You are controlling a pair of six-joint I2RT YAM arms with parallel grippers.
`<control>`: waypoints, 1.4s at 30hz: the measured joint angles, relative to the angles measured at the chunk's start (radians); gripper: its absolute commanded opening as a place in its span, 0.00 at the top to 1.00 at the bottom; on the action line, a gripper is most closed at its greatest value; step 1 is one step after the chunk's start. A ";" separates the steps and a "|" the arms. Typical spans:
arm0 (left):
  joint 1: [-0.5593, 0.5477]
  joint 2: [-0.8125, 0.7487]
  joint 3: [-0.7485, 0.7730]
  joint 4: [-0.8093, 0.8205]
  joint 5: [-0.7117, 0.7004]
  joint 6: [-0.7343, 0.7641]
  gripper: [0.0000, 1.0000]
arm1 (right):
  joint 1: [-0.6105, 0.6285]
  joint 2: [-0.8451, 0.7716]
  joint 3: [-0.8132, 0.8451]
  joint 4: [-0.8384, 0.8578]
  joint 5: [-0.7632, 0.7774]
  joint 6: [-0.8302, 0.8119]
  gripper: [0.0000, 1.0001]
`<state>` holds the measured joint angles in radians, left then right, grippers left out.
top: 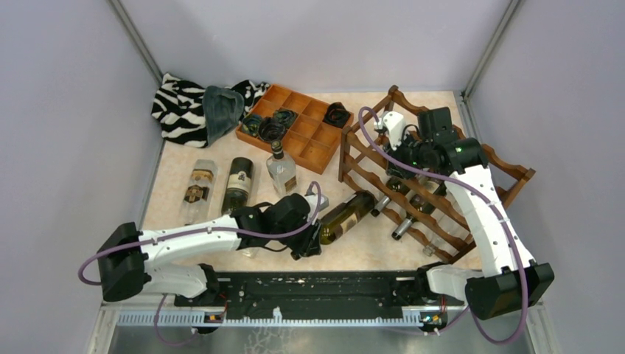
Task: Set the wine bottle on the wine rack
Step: Place the wine bottle in the wine rack.
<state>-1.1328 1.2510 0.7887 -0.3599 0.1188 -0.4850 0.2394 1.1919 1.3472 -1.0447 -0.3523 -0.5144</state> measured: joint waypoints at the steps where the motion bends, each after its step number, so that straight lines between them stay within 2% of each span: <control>1: 0.000 0.007 0.000 0.000 -0.011 0.005 1.00 | 0.000 0.000 -0.001 0.001 -0.001 0.000 1.00; 11: 0.000 0.059 0.000 0.062 -0.129 0.054 1.00 | 0.000 -0.013 -0.013 0.007 -0.010 -0.008 1.00; 31: 0.000 0.105 -0.024 0.162 -0.237 0.151 1.00 | -0.002 -0.020 -0.020 0.008 -0.024 -0.016 1.00; 42: 0.000 0.183 -0.023 0.248 -0.294 0.207 1.00 | -0.006 -0.025 -0.026 0.011 -0.035 -0.018 1.00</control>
<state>-1.1324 1.4342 0.7662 -0.1120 -0.1753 -0.2779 0.2333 1.1671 1.3216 -1.0332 -0.3878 -0.5323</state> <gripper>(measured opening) 0.407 0.113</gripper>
